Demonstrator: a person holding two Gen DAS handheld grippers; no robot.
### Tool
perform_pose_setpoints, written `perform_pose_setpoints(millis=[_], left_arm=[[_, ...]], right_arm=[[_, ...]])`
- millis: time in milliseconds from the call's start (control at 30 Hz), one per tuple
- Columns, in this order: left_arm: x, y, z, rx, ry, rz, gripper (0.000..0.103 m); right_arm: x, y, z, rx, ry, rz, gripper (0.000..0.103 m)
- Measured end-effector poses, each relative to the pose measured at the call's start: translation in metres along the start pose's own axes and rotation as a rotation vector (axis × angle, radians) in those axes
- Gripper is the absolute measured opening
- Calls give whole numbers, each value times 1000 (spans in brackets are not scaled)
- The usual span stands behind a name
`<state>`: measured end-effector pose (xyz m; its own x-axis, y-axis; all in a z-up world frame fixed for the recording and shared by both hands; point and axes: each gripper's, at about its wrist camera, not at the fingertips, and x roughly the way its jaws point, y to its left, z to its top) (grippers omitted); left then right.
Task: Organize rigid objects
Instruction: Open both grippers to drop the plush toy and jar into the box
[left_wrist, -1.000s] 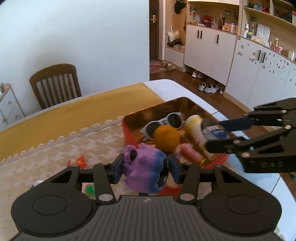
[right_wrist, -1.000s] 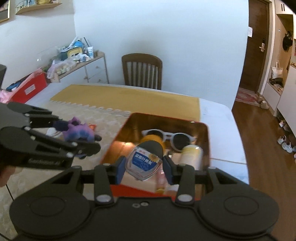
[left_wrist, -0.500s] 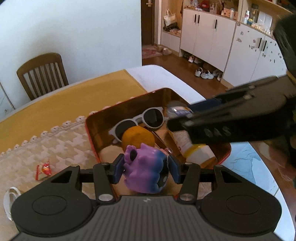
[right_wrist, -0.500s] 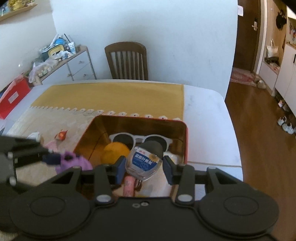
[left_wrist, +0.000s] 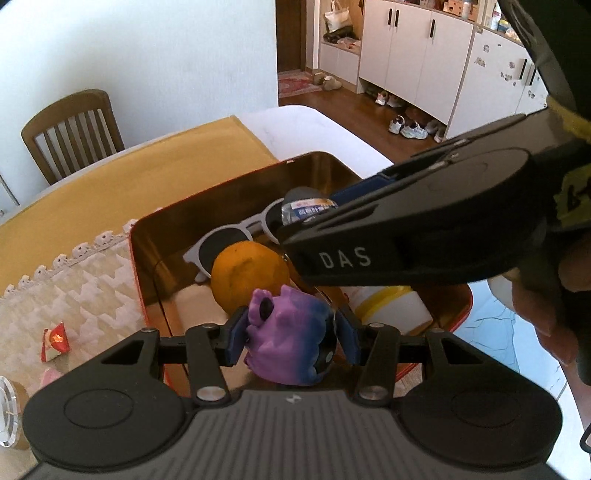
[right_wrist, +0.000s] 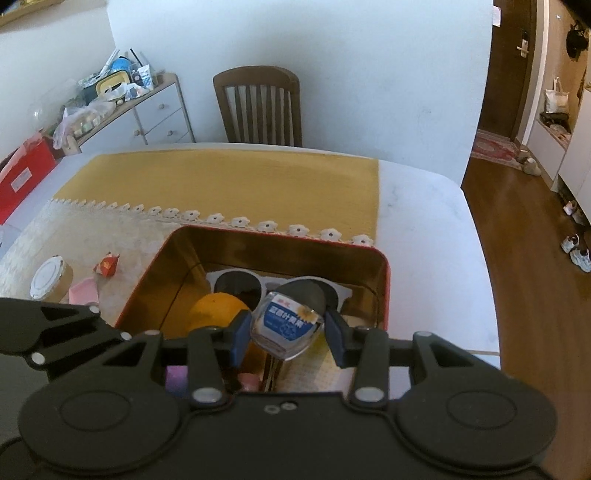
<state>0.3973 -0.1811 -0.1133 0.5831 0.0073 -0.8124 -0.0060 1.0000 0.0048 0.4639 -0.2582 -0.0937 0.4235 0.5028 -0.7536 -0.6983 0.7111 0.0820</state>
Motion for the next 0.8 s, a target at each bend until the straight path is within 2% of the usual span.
perform_pose_setpoints(millis=[133, 467, 567, 800], left_arm=[[5, 2, -3, -26, 32, -11, 50], [-3, 1, -3, -26, 7, -11, 50], [-8, 2, -5, -34, 2, -16, 59], [-25, 5, -9, -53, -27, -26, 60]], right_arm=[[-1, -2, 0, 3, -2, -5, 43], [-6, -6, -2, 40, 2, -9, 61], [-11, -5, -2, 45, -4, -10, 64], [-24, 2, -1, 55, -19, -9, 70]])
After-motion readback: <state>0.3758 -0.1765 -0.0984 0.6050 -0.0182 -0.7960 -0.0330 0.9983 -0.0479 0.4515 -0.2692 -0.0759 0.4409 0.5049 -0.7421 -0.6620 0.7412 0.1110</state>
